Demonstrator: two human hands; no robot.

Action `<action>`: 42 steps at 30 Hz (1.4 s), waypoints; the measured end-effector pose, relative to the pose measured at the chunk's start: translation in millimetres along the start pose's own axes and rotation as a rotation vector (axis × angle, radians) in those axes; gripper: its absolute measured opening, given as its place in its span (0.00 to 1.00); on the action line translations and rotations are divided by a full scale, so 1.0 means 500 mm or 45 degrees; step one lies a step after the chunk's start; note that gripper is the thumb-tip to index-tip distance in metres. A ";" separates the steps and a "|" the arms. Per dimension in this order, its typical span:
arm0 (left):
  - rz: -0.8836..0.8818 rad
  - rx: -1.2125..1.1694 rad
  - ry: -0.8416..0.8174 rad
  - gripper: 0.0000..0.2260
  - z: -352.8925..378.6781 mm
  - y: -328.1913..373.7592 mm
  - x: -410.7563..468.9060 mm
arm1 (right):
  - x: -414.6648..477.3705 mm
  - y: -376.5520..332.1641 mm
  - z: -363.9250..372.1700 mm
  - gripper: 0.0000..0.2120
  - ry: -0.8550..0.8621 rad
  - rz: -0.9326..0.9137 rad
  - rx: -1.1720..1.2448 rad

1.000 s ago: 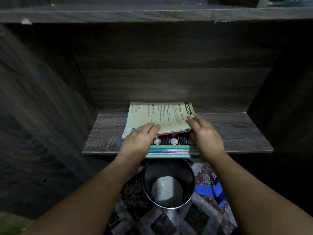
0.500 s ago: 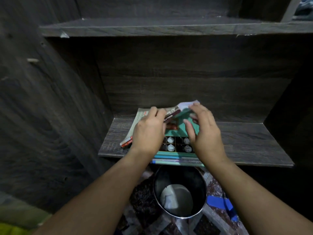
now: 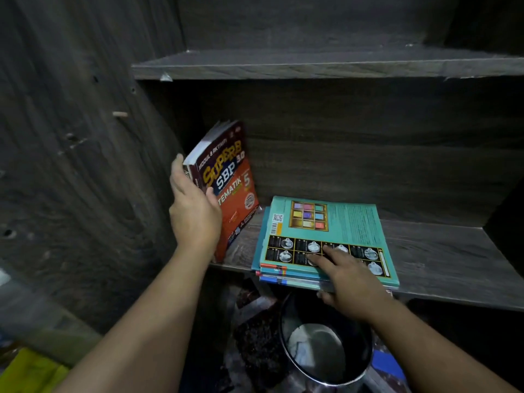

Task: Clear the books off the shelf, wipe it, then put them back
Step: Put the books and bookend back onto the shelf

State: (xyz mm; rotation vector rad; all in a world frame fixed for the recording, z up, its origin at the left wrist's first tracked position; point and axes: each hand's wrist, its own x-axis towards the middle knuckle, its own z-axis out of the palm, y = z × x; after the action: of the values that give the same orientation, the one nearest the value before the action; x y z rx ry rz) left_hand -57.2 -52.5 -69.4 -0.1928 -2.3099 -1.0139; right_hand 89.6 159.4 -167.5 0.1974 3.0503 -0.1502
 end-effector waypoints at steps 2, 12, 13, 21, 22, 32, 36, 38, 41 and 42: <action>0.104 0.072 0.036 0.37 -0.007 -0.003 0.009 | 0.002 -0.002 0.000 0.37 0.009 0.007 0.001; 0.079 0.752 0.282 0.29 0.012 -0.036 0.041 | -0.004 -0.006 -0.003 0.36 0.003 0.013 -0.004; 0.077 0.803 0.291 0.28 0.018 -0.037 0.039 | -0.004 -0.003 -0.003 0.36 0.000 0.011 -0.005; 0.296 0.684 -0.075 0.41 0.040 0.004 -0.024 | -0.017 0.047 -0.029 0.36 -0.044 0.180 -0.003; 0.421 0.640 -0.191 0.39 0.047 0.018 -0.043 | -0.020 0.059 -0.034 0.36 -0.051 0.208 -0.008; 0.929 0.367 -1.281 0.33 0.143 0.047 -0.174 | -0.030 0.114 -0.041 0.37 -0.146 0.270 0.063; 0.911 0.358 -1.305 0.31 0.151 0.045 -0.174 | -0.033 0.119 -0.040 0.34 -0.113 0.235 0.114; 0.925 0.348 -1.269 0.30 0.148 0.044 -0.177 | -0.035 0.121 -0.046 0.32 -0.071 0.220 0.163; 0.973 0.299 -1.170 0.26 0.145 0.048 -0.184 | -0.037 0.120 -0.061 0.29 0.040 0.208 0.174; 0.994 0.294 -1.147 0.24 0.144 0.050 -0.188 | -0.037 0.118 -0.064 0.29 0.070 0.241 0.170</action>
State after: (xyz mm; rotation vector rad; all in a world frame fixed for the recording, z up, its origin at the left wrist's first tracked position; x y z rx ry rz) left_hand -6.2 25.8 -146.2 -1.5697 -2.6480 -0.2416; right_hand 113.3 218.7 -139.5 0.5051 3.0550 -0.3403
